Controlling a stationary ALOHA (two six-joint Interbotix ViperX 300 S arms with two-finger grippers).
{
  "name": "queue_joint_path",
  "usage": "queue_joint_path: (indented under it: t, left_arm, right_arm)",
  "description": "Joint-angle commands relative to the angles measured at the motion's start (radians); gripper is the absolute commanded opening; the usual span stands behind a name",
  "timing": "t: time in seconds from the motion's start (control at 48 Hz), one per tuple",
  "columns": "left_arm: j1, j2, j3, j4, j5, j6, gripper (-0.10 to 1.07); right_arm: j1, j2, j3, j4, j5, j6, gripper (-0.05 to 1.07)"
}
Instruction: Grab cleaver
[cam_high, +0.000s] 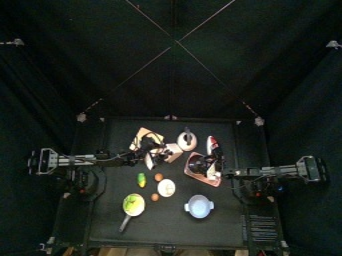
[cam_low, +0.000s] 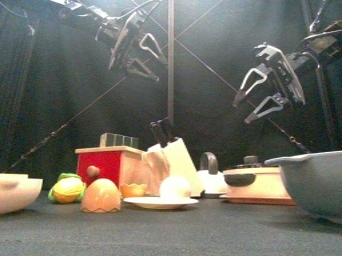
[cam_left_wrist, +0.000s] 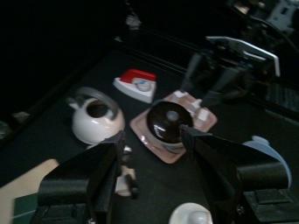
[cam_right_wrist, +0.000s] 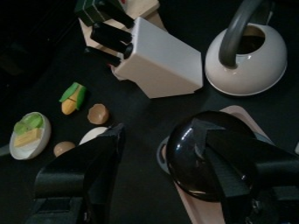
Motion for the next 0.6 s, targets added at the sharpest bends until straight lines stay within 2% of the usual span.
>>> queue_joint_path:
  t: [0.0,0.146,0.271,0.583]
  left_arm:
    - [0.008,0.014,0.000,-0.002,0.003,0.031,0.89]
    - [0.008,0.054,0.026,-0.003,-0.002,0.083,0.89]
    - [0.008,0.077,0.031,-0.006,0.003,0.086,0.89]
    - [0.008,0.123,0.032,-0.005,0.012,0.086,0.89]
  right_arm:
    - [-0.006,-0.003,-0.009,-0.006,0.003,0.002,0.93]
    - [-0.026,0.005,-0.020,-0.038,0.002,0.002,0.93]
    - [-0.055,0.020,-0.028,-0.072,0.003,0.005,0.93]
    - [-0.092,0.069,-0.038,-0.069,-0.006,0.003,0.94]
